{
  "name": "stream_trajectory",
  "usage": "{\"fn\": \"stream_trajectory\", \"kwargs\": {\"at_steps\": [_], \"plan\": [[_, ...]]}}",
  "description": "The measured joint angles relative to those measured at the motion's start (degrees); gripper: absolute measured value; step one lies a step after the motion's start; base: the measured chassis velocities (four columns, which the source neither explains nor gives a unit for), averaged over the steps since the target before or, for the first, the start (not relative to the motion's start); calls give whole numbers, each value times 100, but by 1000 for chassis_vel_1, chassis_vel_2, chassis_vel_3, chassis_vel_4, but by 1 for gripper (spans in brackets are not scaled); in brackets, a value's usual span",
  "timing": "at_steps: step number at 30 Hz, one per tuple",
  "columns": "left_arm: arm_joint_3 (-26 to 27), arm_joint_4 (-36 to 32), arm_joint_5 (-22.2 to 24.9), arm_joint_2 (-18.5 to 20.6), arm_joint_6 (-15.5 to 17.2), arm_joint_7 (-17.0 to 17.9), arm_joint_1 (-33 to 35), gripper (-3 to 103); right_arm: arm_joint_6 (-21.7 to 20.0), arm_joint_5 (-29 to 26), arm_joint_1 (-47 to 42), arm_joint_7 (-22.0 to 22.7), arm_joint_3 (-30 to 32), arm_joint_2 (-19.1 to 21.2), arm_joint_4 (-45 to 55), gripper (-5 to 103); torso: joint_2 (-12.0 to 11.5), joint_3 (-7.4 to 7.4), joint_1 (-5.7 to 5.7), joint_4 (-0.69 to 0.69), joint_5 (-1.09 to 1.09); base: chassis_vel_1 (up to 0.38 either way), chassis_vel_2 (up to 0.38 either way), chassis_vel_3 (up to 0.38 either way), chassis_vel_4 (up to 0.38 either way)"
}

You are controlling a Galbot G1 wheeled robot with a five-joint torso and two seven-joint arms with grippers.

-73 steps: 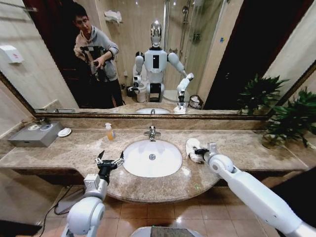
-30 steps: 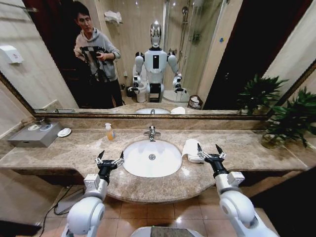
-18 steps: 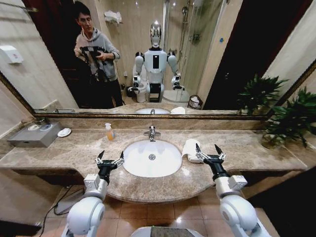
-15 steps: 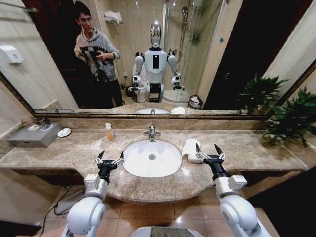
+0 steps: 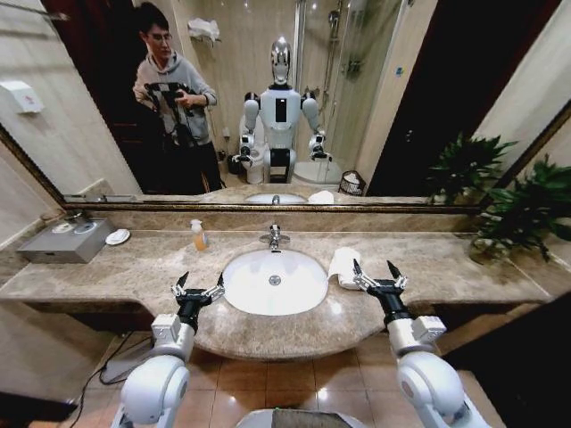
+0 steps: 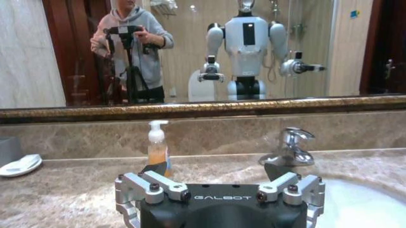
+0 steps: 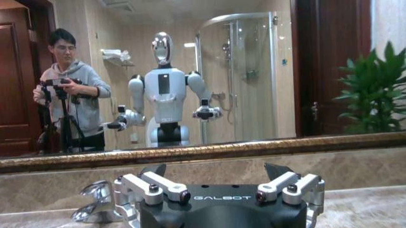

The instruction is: Pick up the towel from the sink counter and wipe the mirror surface.

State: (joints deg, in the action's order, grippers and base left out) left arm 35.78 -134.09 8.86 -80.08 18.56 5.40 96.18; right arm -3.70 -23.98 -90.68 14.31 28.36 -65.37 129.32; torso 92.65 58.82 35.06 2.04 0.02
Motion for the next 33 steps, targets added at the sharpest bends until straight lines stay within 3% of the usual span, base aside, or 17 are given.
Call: {"fn": "stream_trajectory", "kwargs": {"at_steps": [12,25,33], "plan": [[1,0,0,1,0,1,2,100,-2,-5,2,2,-6,3,-6,100,4,-2,-5,4,-6,171,-218,-163,201],[-1,0,0,0,0,0,0,100,-2,-9,7,10,-5,7,-11,100,-2,1,3,-1,-2,-160,-205,141,194],[0,0,0,0,0,0,2,100,-2,-10,9,10,-7,7,-12,100,0,0,0,5,-2,1,-89,48,32]]}}
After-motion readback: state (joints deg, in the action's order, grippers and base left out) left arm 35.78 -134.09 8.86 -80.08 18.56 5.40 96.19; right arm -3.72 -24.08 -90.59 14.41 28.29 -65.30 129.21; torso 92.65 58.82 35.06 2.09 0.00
